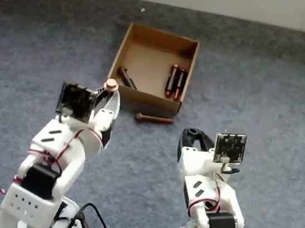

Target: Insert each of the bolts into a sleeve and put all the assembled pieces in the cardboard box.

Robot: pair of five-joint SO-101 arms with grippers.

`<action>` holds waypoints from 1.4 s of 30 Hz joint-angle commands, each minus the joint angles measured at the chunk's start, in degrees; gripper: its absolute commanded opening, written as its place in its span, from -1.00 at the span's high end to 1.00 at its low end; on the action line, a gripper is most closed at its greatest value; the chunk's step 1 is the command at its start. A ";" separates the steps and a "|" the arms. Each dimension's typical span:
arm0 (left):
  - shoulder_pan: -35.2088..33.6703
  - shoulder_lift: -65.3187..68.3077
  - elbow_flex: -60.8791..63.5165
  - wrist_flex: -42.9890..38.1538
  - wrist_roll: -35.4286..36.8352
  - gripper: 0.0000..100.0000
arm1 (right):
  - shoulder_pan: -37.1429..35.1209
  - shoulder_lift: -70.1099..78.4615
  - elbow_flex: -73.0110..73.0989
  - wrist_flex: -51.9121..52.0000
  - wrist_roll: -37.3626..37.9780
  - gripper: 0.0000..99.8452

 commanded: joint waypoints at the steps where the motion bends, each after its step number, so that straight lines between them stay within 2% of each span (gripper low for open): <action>1: 0.75 -12.35 3.47 -2.64 7.82 0.99 | -1.98 -1.27 1.71 -5.49 -0.18 0.99; 7: 0.84 -25.89 9.45 -2.73 16.53 0.99 | -6.46 -1.36 5.23 -10.86 -0.18 0.99; 12: 0.75 -24.48 11.30 -3.52 22.15 0.99 | -15.25 -1.36 9.89 -20.26 -0.18 0.99; 16: 0.75 -24.66 11.47 -3.52 26.55 0.99 | -20.35 -1.27 11.56 -23.78 6.86 0.99; 27: 0.84 -24.75 9.71 -3.34 26.99 0.99 | -24.84 -0.84 11.65 -23.43 25.23 0.99; 31: 1.01 -24.75 9.01 -3.34 26.99 0.99 | -24.75 -0.84 11.74 -22.55 27.43 0.99; 38: 8.57 -24.75 8.84 -3.52 26.99 0.99 | -24.84 -0.84 11.91 -20.00 28.31 0.99; 42: 9.63 -24.75 8.92 -3.52 26.99 0.99 | -26.77 -0.84 11.91 -19.91 28.13 0.99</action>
